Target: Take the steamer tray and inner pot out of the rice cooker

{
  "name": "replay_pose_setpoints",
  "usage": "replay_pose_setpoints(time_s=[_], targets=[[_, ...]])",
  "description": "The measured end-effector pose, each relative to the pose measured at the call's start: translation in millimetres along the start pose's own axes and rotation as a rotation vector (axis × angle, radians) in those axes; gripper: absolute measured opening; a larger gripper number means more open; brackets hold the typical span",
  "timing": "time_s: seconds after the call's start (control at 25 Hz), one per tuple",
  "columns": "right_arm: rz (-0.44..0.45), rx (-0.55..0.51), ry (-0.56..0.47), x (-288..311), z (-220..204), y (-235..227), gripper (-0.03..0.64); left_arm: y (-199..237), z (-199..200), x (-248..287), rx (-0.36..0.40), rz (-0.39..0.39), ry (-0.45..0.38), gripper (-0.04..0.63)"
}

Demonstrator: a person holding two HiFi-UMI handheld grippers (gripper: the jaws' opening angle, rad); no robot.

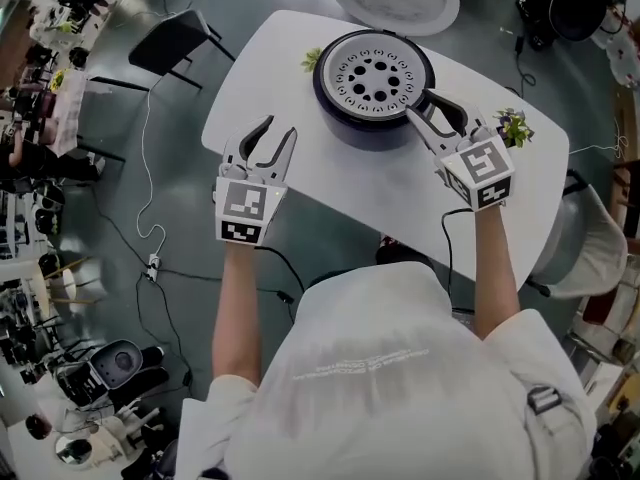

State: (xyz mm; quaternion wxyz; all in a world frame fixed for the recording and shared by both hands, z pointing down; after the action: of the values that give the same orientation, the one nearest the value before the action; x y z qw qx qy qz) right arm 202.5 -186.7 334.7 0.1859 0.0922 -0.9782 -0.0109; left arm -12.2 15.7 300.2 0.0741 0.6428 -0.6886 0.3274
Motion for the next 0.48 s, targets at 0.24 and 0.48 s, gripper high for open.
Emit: replay_pose_setpoints(time_s=[0.24,0.48], targets=[[-0.010,0.056,0.012,16,-8,-10,0.172,12,4,27,0.031,-0.046,0.015,0.164],[-0.055,0.102,0.039,33,-11,-9,0.170,29,5,74,0.057,-0.146,-0.015,0.164]])
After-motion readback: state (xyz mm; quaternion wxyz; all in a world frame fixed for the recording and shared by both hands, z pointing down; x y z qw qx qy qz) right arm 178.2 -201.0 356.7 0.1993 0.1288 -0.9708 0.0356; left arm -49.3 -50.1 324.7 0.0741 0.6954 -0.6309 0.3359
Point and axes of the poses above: the fingertips, and each gripper's own axes: x forward along the fingers, y to its left, z out of its top, the point moved 8 cm from there along -x, backward along the fingers, and after that the axes turned 5 degrees about y, right-handed, at the moved point
